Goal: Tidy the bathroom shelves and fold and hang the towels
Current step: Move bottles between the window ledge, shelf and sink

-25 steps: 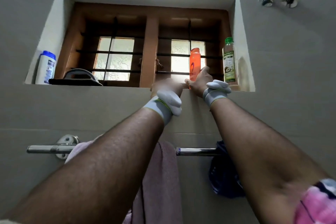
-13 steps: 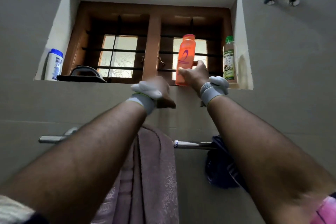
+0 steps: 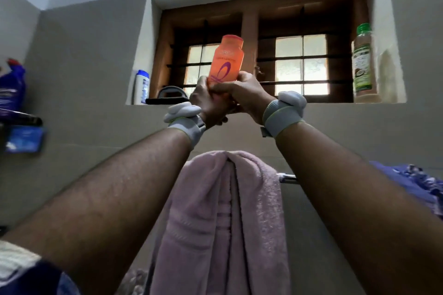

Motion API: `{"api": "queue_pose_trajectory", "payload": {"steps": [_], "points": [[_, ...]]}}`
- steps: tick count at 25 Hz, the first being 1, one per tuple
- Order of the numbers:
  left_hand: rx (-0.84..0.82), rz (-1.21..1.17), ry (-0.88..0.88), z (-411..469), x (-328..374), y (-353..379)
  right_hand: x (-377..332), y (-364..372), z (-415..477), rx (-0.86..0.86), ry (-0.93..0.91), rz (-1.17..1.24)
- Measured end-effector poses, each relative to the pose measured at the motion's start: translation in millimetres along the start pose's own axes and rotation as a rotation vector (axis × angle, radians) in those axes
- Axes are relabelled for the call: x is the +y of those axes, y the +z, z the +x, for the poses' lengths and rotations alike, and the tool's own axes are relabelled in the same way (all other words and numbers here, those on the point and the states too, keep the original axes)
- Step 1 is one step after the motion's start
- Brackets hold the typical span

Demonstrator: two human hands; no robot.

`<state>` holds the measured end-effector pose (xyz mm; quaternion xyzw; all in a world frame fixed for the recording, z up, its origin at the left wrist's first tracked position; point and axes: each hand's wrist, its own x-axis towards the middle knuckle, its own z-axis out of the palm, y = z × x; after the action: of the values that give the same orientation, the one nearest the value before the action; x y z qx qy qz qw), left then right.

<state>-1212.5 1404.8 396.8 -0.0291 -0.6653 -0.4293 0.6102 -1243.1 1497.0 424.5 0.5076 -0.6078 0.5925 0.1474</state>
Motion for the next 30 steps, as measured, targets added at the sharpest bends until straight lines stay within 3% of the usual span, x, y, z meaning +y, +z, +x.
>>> {"api": "queue_pose_trajectory", "payload": {"steps": [5, 10, 13, 22, 25, 30], "points": [[0.045, 0.246, -0.017, 4, -36, -87, -3, 72, 17, -0.131, 0.066, -0.078], [0.273, 0.416, -0.153, 23, -76, -190, -5, 166, 65, -0.135, 0.048, -0.043], [0.309, 0.481, -0.18, 39, -99, -238, 5, 222, 88, -0.152, 0.02, -0.083], [0.275, 0.483, -0.128, 87, -187, -311, 64, 325, 172, 0.288, -0.212, -0.788], [0.251, 0.473, -0.103, 107, -217, -327, 69, 338, 198, 0.454, -0.067, -0.688], [0.23, 0.417, -0.102, 126, -258, -342, 75, 347, 231, 0.519, 0.058, -0.612]]}}
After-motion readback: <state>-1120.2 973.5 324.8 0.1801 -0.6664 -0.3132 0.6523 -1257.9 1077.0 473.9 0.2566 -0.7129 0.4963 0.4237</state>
